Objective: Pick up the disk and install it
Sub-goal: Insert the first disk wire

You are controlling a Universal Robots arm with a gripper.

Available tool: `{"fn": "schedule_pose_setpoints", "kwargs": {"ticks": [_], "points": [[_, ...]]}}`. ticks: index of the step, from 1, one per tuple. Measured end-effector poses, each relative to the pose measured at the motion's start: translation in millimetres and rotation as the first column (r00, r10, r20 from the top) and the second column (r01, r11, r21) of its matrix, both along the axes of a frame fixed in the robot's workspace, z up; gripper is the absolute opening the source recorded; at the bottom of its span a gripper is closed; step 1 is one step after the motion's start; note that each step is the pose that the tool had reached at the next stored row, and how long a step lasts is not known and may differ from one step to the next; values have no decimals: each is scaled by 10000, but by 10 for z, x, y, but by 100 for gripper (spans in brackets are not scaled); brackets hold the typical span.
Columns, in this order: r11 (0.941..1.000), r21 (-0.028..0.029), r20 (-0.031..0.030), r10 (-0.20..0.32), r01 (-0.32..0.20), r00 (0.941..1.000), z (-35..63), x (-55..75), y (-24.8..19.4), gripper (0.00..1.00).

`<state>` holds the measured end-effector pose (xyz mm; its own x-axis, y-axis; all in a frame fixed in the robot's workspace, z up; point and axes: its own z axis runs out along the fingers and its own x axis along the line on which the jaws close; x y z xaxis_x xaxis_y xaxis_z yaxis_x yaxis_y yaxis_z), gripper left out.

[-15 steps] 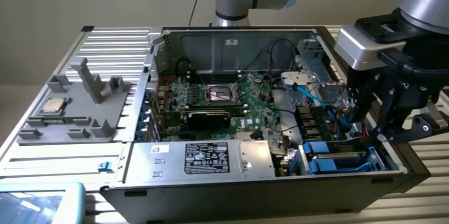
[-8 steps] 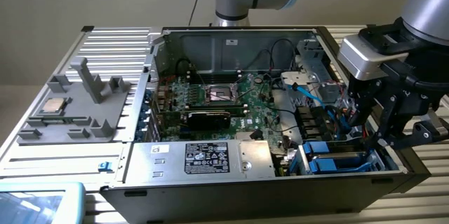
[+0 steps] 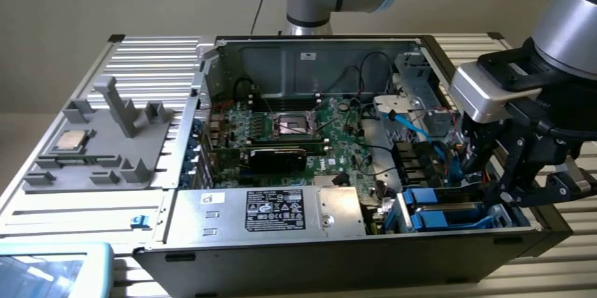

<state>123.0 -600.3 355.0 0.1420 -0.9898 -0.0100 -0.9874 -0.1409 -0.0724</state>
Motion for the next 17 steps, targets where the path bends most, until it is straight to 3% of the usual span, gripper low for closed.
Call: {"fn": "schedule_pose_setpoints", "kwargs": {"ticks": [6,10,13,17], "points": [[9997,206,-6,89,-89,10000,-72,0,-6,47],[9995,313,-10,103,-103,9999,-128,0,-6,47],[9993,348,-15,114,-113,9999,-163,0,-6,47],[9993,350,-80,133,-130,9999,-168,0,-6,47]]}}
